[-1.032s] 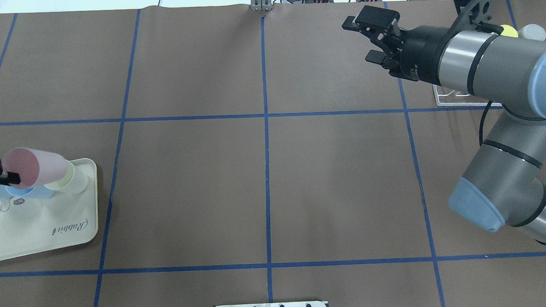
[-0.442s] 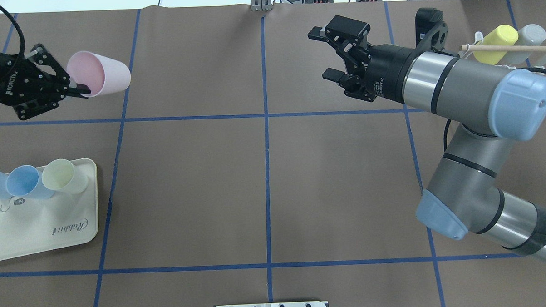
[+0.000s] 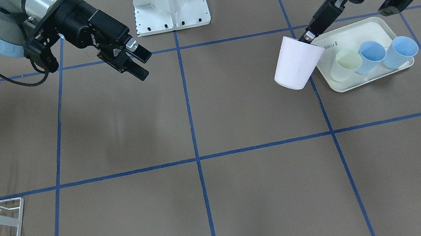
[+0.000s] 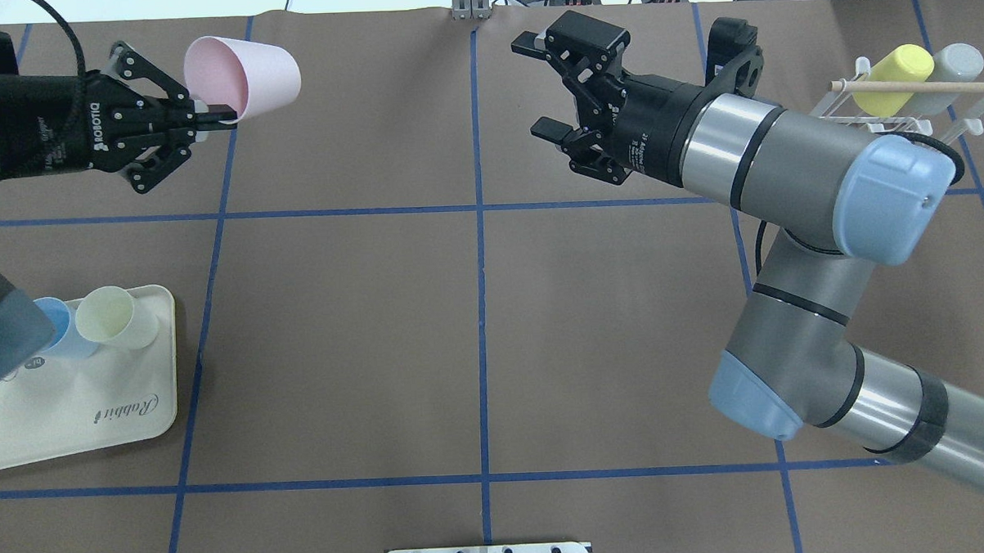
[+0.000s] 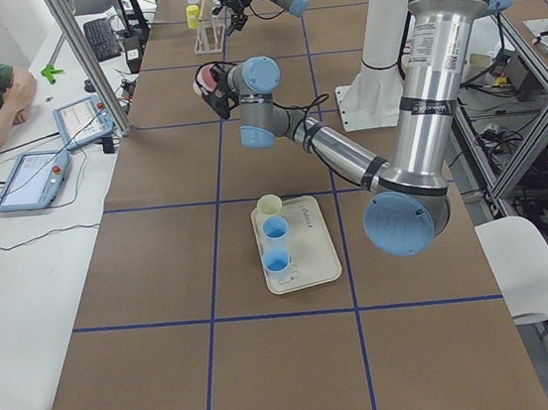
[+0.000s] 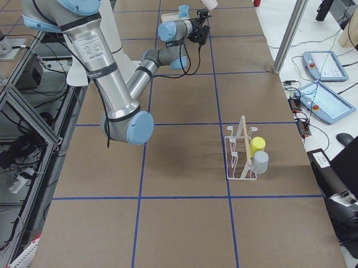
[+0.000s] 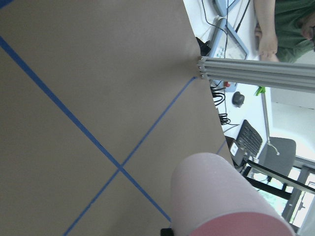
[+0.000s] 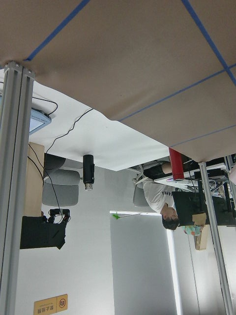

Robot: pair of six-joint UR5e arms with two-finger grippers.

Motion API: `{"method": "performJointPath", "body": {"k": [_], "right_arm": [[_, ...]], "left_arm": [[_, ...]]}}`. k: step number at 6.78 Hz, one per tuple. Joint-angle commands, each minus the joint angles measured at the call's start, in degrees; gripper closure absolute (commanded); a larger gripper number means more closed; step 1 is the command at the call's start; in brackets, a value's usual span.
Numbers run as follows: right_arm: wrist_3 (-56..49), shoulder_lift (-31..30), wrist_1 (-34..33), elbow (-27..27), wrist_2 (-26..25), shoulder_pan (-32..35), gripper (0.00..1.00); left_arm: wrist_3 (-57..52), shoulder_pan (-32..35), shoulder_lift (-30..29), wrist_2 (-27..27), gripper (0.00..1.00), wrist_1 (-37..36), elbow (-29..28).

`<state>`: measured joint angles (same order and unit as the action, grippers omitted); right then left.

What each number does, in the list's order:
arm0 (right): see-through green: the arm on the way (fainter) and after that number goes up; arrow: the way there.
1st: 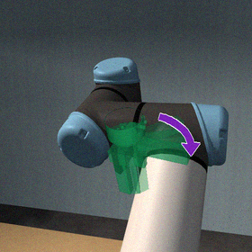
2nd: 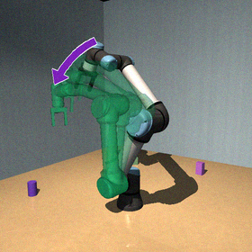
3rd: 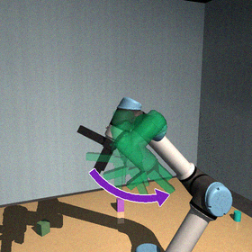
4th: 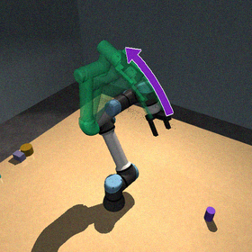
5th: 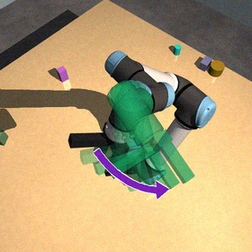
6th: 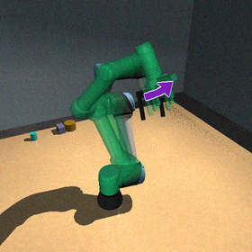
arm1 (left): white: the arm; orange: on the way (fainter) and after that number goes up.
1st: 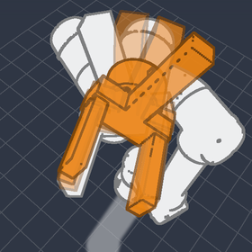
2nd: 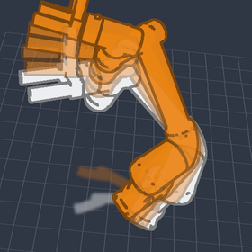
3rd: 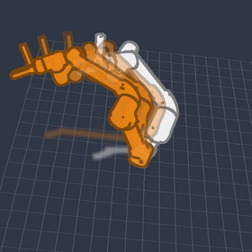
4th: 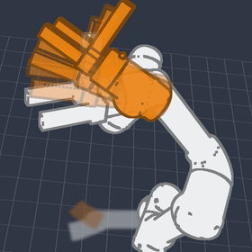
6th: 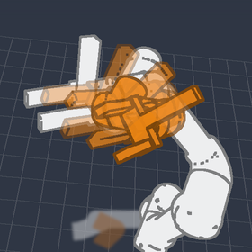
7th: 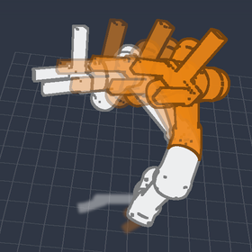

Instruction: Transfer IKEA cup to right arm and place on rack

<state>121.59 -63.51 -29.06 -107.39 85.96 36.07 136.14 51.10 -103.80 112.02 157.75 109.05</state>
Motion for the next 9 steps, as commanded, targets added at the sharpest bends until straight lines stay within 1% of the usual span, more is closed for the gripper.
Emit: {"method": "performJointPath", "body": {"k": [1, 2, 3, 4, 7, 9], "right_arm": [[4.1, 1.4, 0.1, 0.1, -0.2, -0.1, 0.00], [4.2, 1.6, 0.1, 0.2, -0.2, -0.3, 0.00], [4.3, 1.7, 0.0, 0.3, -0.1, -0.6, 0.00], [4.2, 1.6, 0.0, 0.3, -0.1, -1.1, 0.00], [4.2, 1.8, 0.1, 0.3, 0.0, -2.6, 0.00], [4.2, 2.2, 0.1, 0.3, -0.1, -2.6, 0.00]], "left_arm": [[4.4, -9.5, -2.4, -14.2, 1.00, 9.9, -0.3], [4.4, -14.1, -4.8, -19.5, 1.00, 13.3, -1.5], [3.5, -17.7, -7.9, -23.6, 1.00, 16.8, -4.9], [3.4, -18.1, -9.3, -23.7, 1.00, 17.3, -6.1], [3.3, -18.4, -11.2, -23.8, 1.00, 18.2, -7.9], [3.3, -20.4, -12.0, -24.8, 1.00, 18.0, -8.2]]}}
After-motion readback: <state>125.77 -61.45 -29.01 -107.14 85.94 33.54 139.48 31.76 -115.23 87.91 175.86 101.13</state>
